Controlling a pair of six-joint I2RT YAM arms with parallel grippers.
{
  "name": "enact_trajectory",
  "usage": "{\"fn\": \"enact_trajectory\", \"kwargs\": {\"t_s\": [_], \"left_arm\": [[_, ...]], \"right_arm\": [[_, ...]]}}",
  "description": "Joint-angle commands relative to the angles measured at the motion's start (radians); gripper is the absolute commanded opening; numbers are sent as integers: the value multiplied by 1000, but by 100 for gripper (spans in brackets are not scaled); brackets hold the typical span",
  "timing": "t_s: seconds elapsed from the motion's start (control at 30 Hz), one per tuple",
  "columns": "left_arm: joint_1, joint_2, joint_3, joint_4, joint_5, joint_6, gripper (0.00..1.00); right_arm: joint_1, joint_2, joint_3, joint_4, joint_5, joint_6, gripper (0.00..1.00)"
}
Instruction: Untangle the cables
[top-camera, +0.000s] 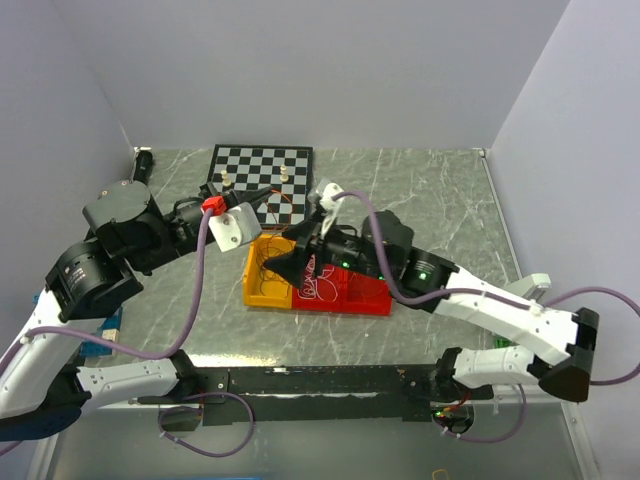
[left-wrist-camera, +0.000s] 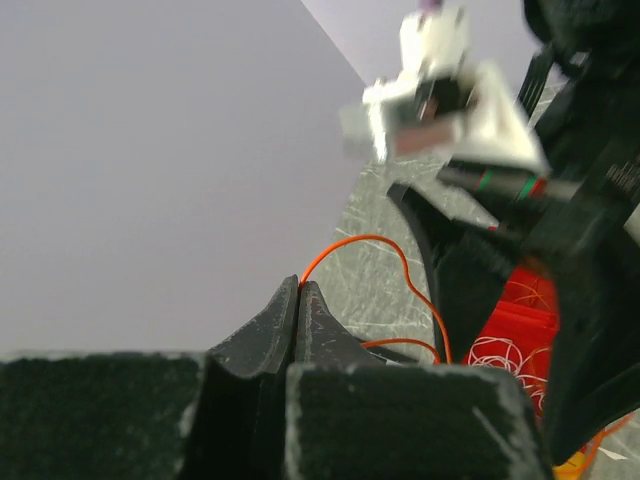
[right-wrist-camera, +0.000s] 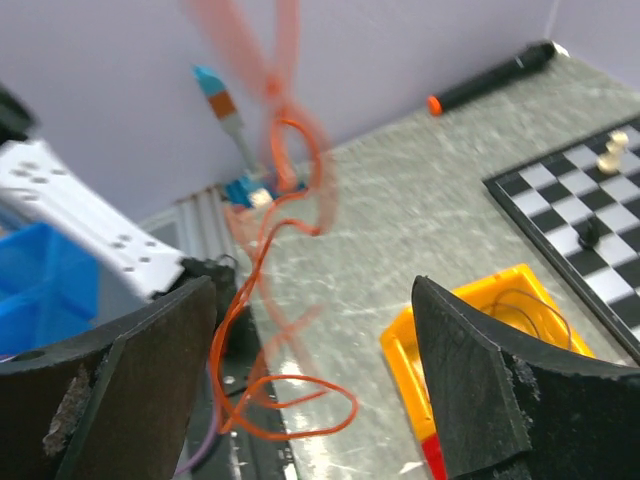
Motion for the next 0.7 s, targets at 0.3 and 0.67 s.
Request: {"fn": "enact_trajectory", "kwargs": {"t_s": [0.3, 0.67], "left_arm": [[2, -47, 5, 43, -8, -17, 1], [0, -62, -61, 69, -211, -30, 94]], "right_arm": [[3, 13, -26, 64, 151, 19, 0], [-60, -229, -236, -164, 318, 103, 0]]}}
